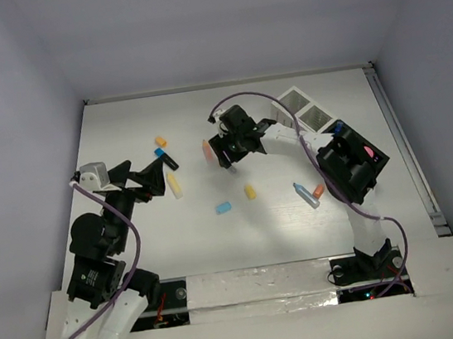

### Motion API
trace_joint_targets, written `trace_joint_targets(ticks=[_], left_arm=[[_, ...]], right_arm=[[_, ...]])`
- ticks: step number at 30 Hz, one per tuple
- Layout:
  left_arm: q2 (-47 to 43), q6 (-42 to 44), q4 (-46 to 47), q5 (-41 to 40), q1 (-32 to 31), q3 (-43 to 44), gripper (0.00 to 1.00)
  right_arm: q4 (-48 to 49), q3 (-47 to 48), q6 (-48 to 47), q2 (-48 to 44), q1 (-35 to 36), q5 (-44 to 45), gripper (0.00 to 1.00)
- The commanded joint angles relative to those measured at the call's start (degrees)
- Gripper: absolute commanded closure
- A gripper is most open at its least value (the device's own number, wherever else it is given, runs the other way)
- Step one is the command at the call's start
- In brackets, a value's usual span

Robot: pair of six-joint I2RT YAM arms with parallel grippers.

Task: Sort the stationery into containers
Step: Pick up the pen from the center of the board.

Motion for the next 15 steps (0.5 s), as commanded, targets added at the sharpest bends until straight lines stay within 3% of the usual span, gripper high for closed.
trace_joint_targets(ticks=[1,4,11,12,14,15], left_arm=[[1.2,0.9,2.8,1.8,0.3,1.6,0.14],[2.2,0.8,2.8,2.9,0.3,1.5,0.21],[5.5,-2.5,4.0,12.1,0.3,1.9,0.2],[5.6,-2.7,3.8,12.1,0.3,2.0,0.2],[5.6,-3.0,3.2,11.6,0.3,2.3,0.2],[5.5,-3.5,2.6,11.3,0.3,2.3,0.2]], right_arm=[[1.7,-0.5,0.7,1.7,0.3,-2.3,0.35],[1.7,0.7,1.0,3.6,0.3,-2.9,0.36],[1.9,1.7,1.8,7.6,0.3,0.9,0.42],[2.0,1.6,1.8,7.8,0.3,1.3,0.46],[2.2,1.3,2.0,7.7,0.3,2.3,0.7],[2.5,1.1,2.4,7.0,0.3,2.7,0.75]])
